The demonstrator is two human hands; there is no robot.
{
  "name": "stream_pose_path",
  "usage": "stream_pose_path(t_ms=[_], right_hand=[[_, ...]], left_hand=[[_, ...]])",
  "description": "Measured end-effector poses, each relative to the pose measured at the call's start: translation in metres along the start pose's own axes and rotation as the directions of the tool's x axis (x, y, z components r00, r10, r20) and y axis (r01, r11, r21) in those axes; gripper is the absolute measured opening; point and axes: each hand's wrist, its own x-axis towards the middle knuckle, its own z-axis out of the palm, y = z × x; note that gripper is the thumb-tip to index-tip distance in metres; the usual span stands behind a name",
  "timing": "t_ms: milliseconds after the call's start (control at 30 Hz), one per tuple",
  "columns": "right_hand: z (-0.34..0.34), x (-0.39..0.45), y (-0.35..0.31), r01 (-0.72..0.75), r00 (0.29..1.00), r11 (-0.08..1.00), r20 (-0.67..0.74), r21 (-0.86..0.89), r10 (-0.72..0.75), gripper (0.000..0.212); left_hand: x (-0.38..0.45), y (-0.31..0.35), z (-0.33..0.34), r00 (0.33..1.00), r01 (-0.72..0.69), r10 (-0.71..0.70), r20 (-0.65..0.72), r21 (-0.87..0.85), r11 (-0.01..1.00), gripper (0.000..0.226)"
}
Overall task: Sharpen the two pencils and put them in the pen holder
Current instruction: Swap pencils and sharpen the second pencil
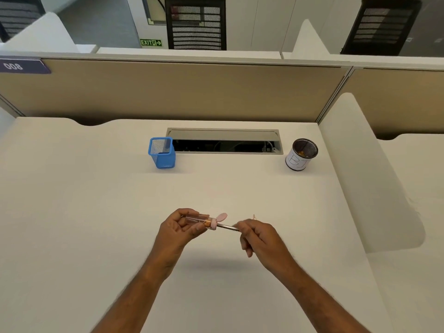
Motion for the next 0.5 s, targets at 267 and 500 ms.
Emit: stream_pose_path(t_ms=[267, 500], right_hand=[[-0.002, -0.003, 0.0, 0.121, 0.981, 0.988, -0.142, -0.098, -0.135, 0.015], [-0.001, -0.003, -0.002, 0.044, 0.995, 0.999, -0.091, -0.008, -0.045, 0.025]], left_hand=[[0.0, 0.001, 0.002, 1.0, -0.013, 0.012, -0.027, -0.044, 0.999, 0.046], [-0.003, 0.01, 0.002, 1.0, -0.026, 0.026, 0.002, -0.028, 0.999, 0.036]])
